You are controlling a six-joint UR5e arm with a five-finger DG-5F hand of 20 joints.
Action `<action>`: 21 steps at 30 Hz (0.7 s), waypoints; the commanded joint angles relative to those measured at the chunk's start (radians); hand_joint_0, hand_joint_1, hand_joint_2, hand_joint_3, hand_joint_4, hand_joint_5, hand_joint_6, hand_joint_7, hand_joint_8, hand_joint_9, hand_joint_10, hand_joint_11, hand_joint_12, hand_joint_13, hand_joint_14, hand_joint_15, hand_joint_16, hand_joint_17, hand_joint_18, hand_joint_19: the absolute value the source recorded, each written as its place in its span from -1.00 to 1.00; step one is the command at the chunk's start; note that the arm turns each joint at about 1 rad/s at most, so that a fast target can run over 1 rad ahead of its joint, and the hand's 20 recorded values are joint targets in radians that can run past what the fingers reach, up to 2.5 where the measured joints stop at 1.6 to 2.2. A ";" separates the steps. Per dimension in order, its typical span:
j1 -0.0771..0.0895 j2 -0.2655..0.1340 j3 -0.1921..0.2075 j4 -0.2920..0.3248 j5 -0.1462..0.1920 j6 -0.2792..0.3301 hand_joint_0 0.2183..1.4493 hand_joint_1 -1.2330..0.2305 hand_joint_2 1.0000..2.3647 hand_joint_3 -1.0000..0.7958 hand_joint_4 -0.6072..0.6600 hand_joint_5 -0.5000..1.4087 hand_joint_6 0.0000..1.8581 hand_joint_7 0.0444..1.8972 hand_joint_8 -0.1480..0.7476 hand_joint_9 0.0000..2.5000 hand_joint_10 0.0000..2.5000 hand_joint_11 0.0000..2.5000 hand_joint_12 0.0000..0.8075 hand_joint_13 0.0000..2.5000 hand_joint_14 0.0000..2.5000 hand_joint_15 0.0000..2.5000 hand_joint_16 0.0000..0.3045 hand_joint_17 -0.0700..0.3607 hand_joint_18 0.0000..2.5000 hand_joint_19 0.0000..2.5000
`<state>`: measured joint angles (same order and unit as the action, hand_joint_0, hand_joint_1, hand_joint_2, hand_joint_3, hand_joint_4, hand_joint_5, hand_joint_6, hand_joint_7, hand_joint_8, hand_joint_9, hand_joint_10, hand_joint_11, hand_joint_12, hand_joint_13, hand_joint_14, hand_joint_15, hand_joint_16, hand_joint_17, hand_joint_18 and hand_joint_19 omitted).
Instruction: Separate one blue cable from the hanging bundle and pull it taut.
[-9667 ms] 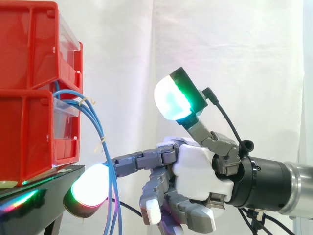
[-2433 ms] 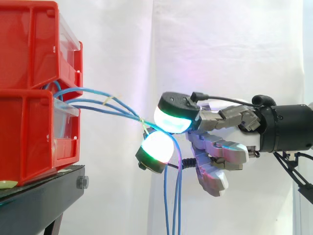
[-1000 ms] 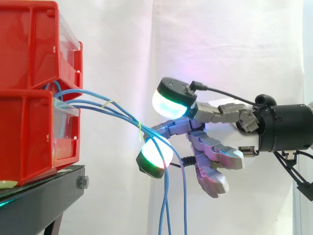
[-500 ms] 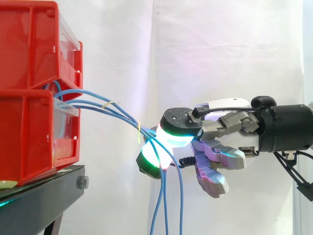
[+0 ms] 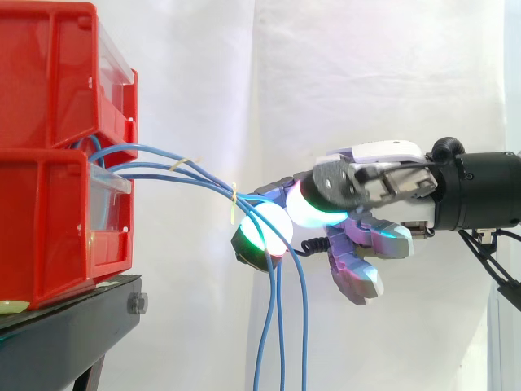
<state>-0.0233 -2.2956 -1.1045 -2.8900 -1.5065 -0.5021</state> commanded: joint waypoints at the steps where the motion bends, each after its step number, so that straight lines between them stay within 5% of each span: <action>1: 0.000 0.001 0.000 -0.002 -0.001 -0.004 -0.78 -0.05 -1.00 -0.44 0.13 -0.32 -0.46 0.33 -0.42 0.64 -0.99 -0.84 -0.32 0.38 -0.99 -0.78 -0.41 0.27 0.55 -0.78; 7: 0.000 0.001 0.000 -0.002 0.002 -0.004 -0.73 0.61 -1.00 -0.44 0.06 -0.32 -0.46 0.33 -0.52 0.65 -0.99 -0.90 -0.35 0.36 -0.99 -0.79 -0.42 0.24 0.46 -0.77; 10: 0.000 0.001 0.000 -0.002 0.002 -0.004 -0.66 0.68 -1.00 -0.44 0.02 -0.32 -0.46 0.34 -0.61 0.64 -0.99 -0.87 -0.41 0.30 -0.99 -0.78 -0.49 0.14 0.32 -0.72; 14: 0.000 0.001 0.000 -0.002 0.018 -0.004 -0.55 0.63 -1.00 -0.44 -0.01 -0.32 -0.46 0.33 -0.71 0.66 -0.99 -0.84 -0.44 0.27 -0.99 -0.79 -0.55 0.05 0.20 -0.69; 21: 0.005 0.001 0.000 -0.025 0.080 0.000 -0.30 0.19 -1.00 -0.44 -0.04 -0.32 -0.46 0.31 -0.78 0.69 -0.99 -0.78 -0.50 0.23 -0.99 -0.77 -0.61 -0.06 0.12 -0.64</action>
<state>-0.0208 -2.2948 -1.1050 -2.9004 -1.4555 -0.5041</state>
